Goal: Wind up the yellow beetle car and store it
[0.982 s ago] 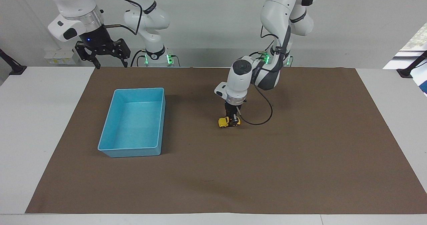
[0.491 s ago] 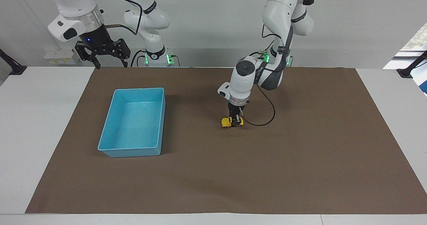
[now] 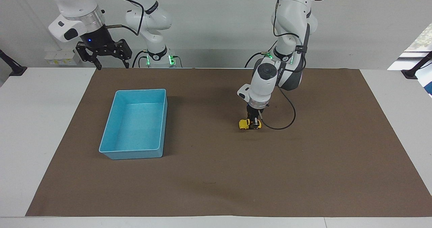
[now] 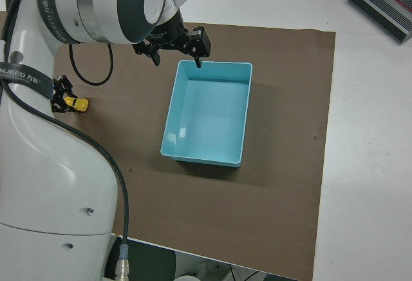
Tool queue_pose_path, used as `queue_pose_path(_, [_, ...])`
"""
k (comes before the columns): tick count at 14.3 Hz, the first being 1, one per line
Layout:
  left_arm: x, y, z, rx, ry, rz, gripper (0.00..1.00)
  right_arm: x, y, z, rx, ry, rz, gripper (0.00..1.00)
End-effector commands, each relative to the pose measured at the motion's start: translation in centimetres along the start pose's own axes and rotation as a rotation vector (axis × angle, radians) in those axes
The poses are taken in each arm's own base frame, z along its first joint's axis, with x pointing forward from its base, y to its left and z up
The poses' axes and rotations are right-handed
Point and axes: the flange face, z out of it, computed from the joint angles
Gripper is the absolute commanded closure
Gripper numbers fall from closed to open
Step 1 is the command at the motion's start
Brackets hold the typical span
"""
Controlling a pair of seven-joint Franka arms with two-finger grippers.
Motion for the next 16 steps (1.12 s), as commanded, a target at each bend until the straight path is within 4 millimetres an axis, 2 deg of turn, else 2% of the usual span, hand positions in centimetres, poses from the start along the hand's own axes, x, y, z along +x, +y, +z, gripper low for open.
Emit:
queue_pose_path(1, [-2.9,0.9,1.8,0.001,-0.020,0.027,1.00,-0.1,-0.1,-0.4,0.021,0.003,0.015,0.00])
queue_pose_path(10, [-7.2,-0.6,2.2,-0.014,-0.031,0.060,1.00,-0.1,-0.1,-0.3,0.022,0.000,0.015,0.00])
queue_pose_path(14, [-8.1,-0.8,2.3,-0.023,-0.034,0.066,1.00,-0.1,0.1,-0.4,0.021,0.003,0.017,0.00])
queue_pose_path(16, [-9.4,-0.9,2.4,-0.029,-0.037,0.065,1.00,-0.1,0.1,-0.4,0.019,0.001,0.020,0.00])
